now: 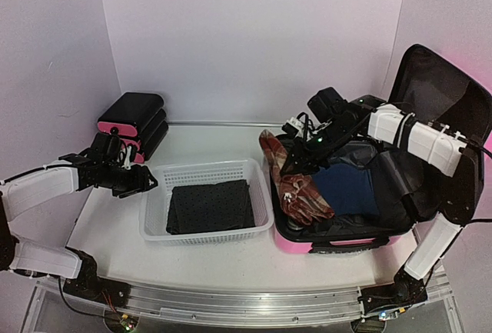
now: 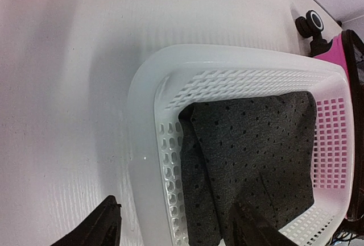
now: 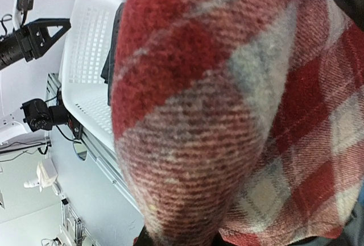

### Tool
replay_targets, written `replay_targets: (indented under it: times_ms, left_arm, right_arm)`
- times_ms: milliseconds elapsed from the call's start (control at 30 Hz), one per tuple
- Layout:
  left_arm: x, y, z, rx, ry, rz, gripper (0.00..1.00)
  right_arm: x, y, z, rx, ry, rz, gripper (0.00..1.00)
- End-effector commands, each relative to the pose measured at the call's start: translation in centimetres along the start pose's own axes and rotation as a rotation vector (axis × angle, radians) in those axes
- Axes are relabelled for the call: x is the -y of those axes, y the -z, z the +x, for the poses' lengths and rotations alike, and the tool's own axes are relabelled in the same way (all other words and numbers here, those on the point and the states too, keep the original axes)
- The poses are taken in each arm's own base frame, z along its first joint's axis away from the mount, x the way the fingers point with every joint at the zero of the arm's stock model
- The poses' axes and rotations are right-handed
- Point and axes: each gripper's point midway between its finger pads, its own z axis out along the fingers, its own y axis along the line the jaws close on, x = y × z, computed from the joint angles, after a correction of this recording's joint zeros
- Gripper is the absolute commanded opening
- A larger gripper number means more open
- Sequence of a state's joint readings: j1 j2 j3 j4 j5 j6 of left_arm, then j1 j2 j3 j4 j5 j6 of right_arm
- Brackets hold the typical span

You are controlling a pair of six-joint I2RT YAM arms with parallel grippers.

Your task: Open, take out, and arrange the luggage

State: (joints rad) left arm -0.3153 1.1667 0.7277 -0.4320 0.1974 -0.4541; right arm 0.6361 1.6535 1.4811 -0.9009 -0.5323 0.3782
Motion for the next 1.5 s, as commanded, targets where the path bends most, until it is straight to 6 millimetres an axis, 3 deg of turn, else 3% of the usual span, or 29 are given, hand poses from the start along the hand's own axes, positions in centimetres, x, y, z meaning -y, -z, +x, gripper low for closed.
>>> replay_targets:
  times_ms: [0, 567, 1133, 1467]
  left_arm:
    - [0.8, -0.4, -0.2, 0.016, 0.001, 0.046, 0.62]
    - [0.9, -0.6, 0.8, 0.008, 0.018, 0.086, 0.49]
    - [1.3, -0.4, 0.9, 0.010, 0.021, 0.107, 0.37]
    - [1.4, -0.4, 0.9, 0.007, 0.022, 0.115, 0.36]
  right_arm:
    - [-4.3, -0.4, -2.3, 0.054, 0.071, -0.068, 0.00]
    - [-10.4, -8.5, -2.5, -0.047, 0.134, -0.117, 0.00]
    - [-12.8, -17.8, -3.1, -0.109, 0.136, -0.143, 0.00]
    - [-15.8, -20.7, -3.0, -0.089, 0.128, -0.206, 0.00]
